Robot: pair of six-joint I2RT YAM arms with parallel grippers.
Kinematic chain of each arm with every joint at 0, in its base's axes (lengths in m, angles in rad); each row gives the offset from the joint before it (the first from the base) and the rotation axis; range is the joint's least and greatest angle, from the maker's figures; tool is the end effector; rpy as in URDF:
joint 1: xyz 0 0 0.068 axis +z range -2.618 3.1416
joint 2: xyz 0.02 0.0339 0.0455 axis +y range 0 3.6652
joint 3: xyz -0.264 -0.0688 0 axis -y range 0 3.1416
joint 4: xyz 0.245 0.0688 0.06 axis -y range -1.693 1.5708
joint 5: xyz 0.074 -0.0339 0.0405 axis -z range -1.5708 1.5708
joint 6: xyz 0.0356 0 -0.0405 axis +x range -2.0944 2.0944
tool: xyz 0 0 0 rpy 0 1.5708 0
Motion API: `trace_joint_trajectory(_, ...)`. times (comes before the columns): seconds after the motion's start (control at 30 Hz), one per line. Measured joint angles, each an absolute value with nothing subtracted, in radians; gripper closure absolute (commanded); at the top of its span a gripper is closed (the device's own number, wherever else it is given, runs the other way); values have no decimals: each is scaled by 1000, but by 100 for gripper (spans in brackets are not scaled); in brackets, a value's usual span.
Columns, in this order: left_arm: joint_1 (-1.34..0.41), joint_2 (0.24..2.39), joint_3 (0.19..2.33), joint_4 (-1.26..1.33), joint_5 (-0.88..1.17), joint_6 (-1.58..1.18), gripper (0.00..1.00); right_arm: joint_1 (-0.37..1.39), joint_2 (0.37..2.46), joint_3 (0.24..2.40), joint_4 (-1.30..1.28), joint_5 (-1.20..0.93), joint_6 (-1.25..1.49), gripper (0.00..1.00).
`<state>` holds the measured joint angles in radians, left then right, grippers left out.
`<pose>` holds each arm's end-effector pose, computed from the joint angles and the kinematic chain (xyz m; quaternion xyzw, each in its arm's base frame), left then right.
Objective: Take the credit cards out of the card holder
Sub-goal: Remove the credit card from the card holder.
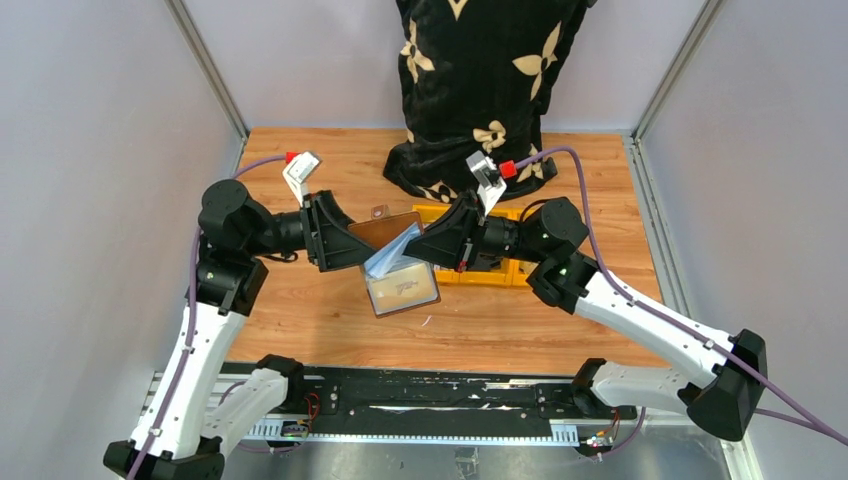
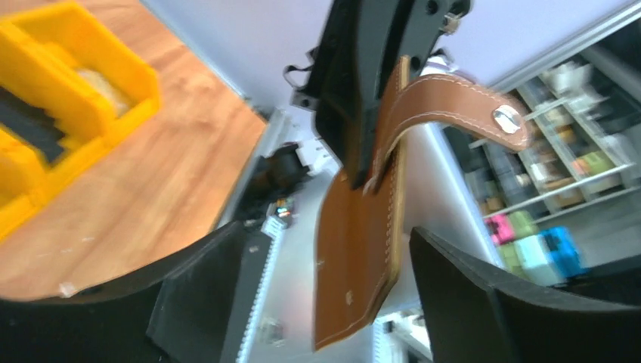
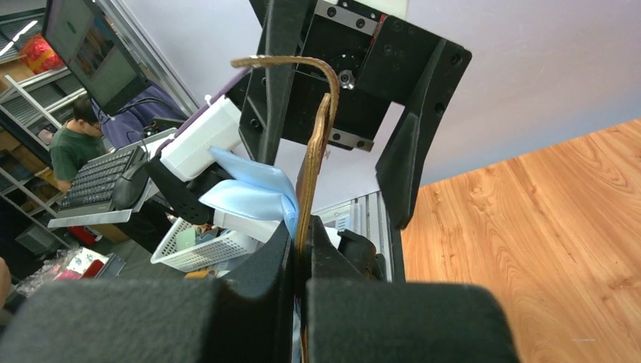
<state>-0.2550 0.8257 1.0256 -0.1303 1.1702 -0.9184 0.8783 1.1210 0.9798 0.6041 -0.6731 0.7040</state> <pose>0.1435 -0.0713 0.4211 0.1967 0.6691 -0.6512 0.2991 0.1408 0.2045 0.4216 -0.3230 0.4702 0.6930 0.4408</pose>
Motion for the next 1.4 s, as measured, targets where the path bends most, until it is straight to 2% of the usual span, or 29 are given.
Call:
trace_joint_trajectory(0.13, -196, 830, 1116, -297, 1155, -745, 0, 878, 1101, 991, 557, -655, 711, 100)
trace_joint_trajectory(0.27, -146, 805, 1182, -355, 1169, -628, 0, 878, 1090, 991, 527, -631, 722, 100)
trace_joint_trajectory(0.43, -145, 719, 1132, -338, 1220, -583, 1, 878, 1092, 992, 496, -604, 753, 100)
trace_joint_trajectory(0.53, -145, 664, 1097, -311, 1246, -561, 5, 878, 1097, 1001, 497, -601, 785, 100)
trace_joint_trajectory(0.8, -145, 662, 1085, -345, 1195, -445, 38, 890, 1133, 1026, 527, -607, 831, 100)
trace_joint_trajectory(0.97, -145, 692, 1052, -305, 1143, -475, 50, 921, 1175, 1037, 540, -613, 842, 100)
trace_joint_trajectory(1.1, -145, 690, 1017, -276, 1123, -499, 69, 924, 1194, 1043, 557, -609, 849, 99)
trace_joint_trajectory(1.2, -145, 687, 1009, -266, 1110, -511, 83, 925, 1205, 1055, 562, -609, 850, 81)
trace_joint_trajectory(1.3, -145, 681, 1009, -253, 1093, -536, 97, 927, 1208, 1055, 573, -611, 859, 69)
trace_joint_trajectory(1.4, -145, 681, 1009, -225, 1076, -590, 100, 928, 1207, 1054, 604, -617, 870, 56)
